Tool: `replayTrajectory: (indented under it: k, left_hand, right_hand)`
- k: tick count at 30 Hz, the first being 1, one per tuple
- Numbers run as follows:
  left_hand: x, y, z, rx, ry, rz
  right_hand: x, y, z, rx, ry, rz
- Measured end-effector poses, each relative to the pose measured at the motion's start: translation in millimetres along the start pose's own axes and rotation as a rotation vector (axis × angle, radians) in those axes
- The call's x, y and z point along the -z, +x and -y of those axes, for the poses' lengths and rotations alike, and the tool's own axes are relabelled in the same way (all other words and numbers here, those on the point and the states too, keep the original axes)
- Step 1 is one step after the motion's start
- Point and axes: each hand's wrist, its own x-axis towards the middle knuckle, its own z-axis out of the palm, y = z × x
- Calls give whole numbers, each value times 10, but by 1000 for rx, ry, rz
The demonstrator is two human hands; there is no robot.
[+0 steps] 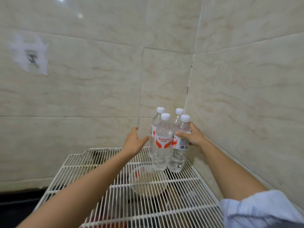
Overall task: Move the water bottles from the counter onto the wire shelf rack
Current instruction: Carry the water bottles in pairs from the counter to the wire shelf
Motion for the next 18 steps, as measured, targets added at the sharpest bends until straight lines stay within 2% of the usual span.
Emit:
replayTrajectory:
  k: [5, 12, 14, 16, 18]
  left_hand:
    - [354, -152, 171, 42, 3, -109]
    - [536, -525, 265, 91, -19, -239]
    - [549, -685, 309, 122, -20, -269]
    - [550, -879, 380, 134, -12, -294]
    - [548, -1097, 464, 147, 13, -321]
  right_hand:
    - [57, -4, 49, 21, -62, 79]
    - [82, -103, 61, 30, -49, 66]
    - [40, -195, 42, 78, -140, -68]
    - [-30, -304, 13, 151, -337, -292]
    - [-166, -464, -40, 245, -501, -431]
